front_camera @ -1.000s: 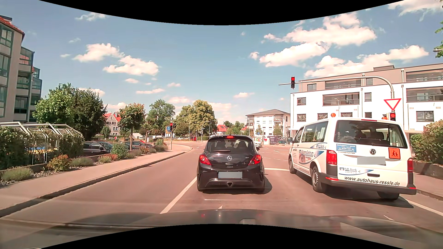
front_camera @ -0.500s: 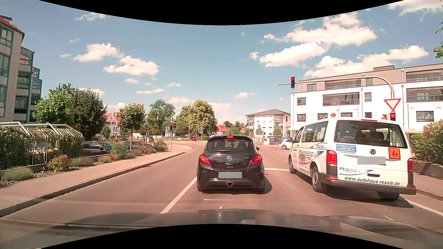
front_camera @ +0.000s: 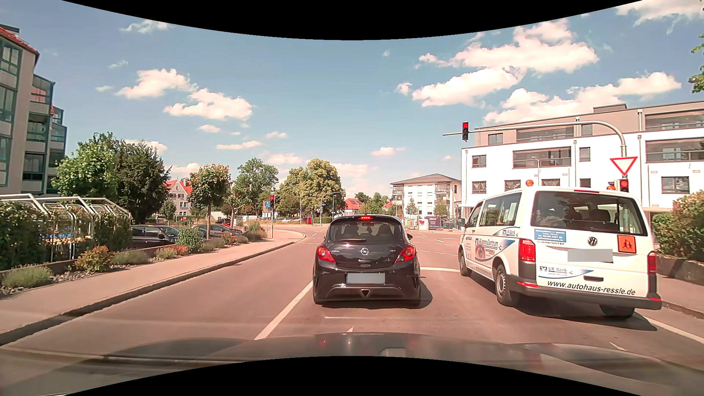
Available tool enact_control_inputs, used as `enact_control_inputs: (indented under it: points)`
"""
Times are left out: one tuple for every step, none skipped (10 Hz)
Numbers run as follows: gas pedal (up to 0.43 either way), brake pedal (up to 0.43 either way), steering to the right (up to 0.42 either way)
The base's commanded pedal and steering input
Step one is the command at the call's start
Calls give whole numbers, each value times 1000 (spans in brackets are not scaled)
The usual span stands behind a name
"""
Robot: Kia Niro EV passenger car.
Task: Follow the waypoints while adhering to traffic rules and regulations
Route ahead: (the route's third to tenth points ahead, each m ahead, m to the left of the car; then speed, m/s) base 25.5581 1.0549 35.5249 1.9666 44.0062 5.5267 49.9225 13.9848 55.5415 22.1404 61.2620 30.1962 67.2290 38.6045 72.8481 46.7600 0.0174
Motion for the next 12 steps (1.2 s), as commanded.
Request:
enact_control_inputs:
  points:
    - [0,396,14]
    - [0,402,14]
    - [0,409,14]
    - [0,409,14]
    - [0,409,13]
    - [0,409,13]
    - [0,415,13]
    - [0,433,13]
    - [0,476,13]
    - [0,494,12]
    - [0,500,12]
    - [0,506,12]
